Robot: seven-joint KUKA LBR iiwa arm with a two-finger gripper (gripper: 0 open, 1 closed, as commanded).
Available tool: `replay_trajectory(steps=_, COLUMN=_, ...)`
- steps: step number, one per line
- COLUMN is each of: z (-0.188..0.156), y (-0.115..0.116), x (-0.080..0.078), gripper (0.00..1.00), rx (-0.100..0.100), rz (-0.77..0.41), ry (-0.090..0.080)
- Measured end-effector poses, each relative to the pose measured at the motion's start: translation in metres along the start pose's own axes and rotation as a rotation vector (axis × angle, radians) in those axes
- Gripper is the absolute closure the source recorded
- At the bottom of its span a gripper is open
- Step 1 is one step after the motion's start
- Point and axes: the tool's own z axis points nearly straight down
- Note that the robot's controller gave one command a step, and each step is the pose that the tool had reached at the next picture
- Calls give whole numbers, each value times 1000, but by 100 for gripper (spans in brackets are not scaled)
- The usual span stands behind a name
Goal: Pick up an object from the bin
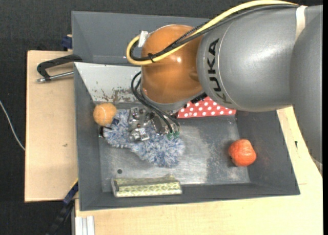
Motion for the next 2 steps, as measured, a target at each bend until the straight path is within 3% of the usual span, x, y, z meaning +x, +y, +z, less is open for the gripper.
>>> replay_trajectory(steps=1, z=13, y=6, x=-3, gripper=100, rx=1, rz=-11, ry=9)
replay_trajectory(steps=2, z=-24, y=2, x=3, gripper=100, rx=2, rz=-6, ry=13)
